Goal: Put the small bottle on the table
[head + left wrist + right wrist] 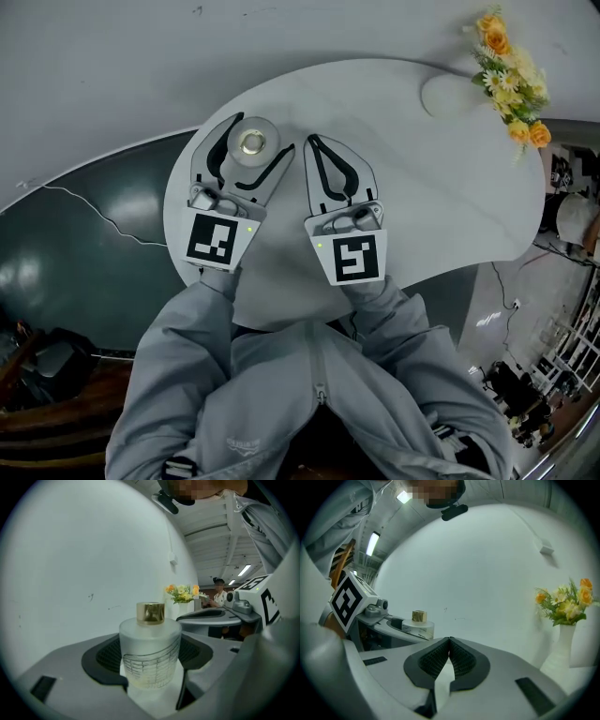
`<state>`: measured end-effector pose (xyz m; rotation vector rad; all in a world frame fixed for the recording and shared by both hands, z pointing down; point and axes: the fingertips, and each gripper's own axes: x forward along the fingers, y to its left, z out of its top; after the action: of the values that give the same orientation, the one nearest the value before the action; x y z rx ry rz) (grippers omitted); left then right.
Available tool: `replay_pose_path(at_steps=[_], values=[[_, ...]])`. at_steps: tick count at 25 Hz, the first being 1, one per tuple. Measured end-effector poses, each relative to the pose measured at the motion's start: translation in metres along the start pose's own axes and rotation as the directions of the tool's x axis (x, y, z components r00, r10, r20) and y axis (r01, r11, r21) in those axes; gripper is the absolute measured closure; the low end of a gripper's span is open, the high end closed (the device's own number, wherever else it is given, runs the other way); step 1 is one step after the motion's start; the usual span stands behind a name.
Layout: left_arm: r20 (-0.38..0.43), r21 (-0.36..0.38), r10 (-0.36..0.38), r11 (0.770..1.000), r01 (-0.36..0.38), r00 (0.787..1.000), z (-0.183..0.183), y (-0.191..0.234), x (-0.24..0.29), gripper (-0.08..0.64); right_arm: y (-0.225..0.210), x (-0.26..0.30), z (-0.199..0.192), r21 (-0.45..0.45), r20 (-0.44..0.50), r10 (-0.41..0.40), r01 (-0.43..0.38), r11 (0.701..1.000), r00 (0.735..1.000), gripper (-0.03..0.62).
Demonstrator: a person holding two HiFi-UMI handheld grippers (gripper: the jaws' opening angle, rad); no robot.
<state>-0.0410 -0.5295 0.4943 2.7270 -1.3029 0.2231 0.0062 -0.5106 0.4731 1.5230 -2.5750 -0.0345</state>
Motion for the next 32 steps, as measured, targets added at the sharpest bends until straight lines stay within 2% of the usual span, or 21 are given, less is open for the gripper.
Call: replay_pose_path(at_steps=[11, 16, 27, 32], values=[[-0.059, 0.012, -0.004, 1.000, 0.005, 0.998, -0.048, 0.021, 0.039, 0.225, -0.006, 0.038, -0.042, 0.001, -0.049, 0.022, -0.022, 1.000, 0.999, 0.566], [-0.122, 0.011, -0.025, 1.000, 0.027, 0.992, -0.070, 0.024, 0.046, 0.225, -0.009, 0.049, -0.057, -0.001, -0.070, 0.019, -0.019, 1.000, 0.997, 0.566], [-0.186, 0.023, -0.022, 0.999, 0.027, 0.982, -0.087, 0.029, 0.057, 0.225, -0.008, 0.060, -0.073, -0.014, -0.104, 0.024, -0.026, 1.000, 0.994, 0.566], [-0.255, 0.016, -0.024, 0.999, 0.029, 0.967, -0.098, 0.031, 0.060, 0.225, -0.009, 0.063, -0.075, -0.002, -0.110, 0.020, -0.021, 1.000, 0.994, 0.566]])
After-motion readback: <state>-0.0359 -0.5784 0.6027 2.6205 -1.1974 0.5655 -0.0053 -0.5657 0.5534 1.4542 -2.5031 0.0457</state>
